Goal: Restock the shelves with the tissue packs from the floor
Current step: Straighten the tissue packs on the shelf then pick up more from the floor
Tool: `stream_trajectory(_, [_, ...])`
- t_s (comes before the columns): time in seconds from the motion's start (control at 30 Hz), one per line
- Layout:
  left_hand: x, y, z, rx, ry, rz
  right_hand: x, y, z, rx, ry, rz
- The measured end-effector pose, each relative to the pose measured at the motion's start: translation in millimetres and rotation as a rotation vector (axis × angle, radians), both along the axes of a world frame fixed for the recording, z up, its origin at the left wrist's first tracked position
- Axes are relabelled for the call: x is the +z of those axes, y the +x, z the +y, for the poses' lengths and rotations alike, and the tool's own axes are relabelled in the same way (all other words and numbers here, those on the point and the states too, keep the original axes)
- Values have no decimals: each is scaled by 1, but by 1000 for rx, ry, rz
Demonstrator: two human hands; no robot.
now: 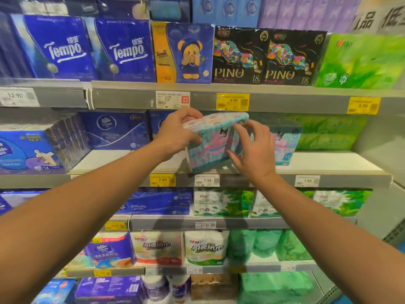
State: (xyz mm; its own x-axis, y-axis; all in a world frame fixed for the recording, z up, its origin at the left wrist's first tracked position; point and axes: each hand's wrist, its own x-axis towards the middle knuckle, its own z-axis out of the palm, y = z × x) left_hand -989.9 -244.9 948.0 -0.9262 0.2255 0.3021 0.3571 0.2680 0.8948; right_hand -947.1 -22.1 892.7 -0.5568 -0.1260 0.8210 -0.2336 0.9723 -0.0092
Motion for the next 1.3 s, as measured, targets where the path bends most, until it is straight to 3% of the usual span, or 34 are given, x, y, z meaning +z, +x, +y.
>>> stream_trajectory(0.17, [-22,-24,17,-42,-146,135,-10,-20,29,-135,44,-67])
stream_trajectory(0.3, [-21,-52,25,-49,-177,129,-2,-28,49,-293,81,-162])
stream_trajectory(0.43, [-23,-73,33,99,-406,124,17,-33,63,-429,172,-411])
stream_trajectory(0.5, [-32,-71,40,46,-577,197,8,-45,72,-446,132,-460])
stream_trajectory(0.6, [-46,-74,50,198,-753,390,-5,-60,81,-430,82,-466])
stream_trajectory(0.73, [-53,-73,64,369,-770,416,-3,-64,86,-389,85,-444])
stream_trajectory(0.87, [-55,-68,75,614,-636,152,-8,-64,106,-381,81,-343])
stream_trajectory(1.0, [-68,-77,74,509,-345,70,-3,-68,120,-486,-86,-407])
stream_trajectory(1.17, [-72,-80,91,507,-310,-34,-4,-79,116,-415,-117,-422])
stream_trajectory(1.3, [-67,-75,93,458,-300,12,-6,-80,118,-412,-94,-417])
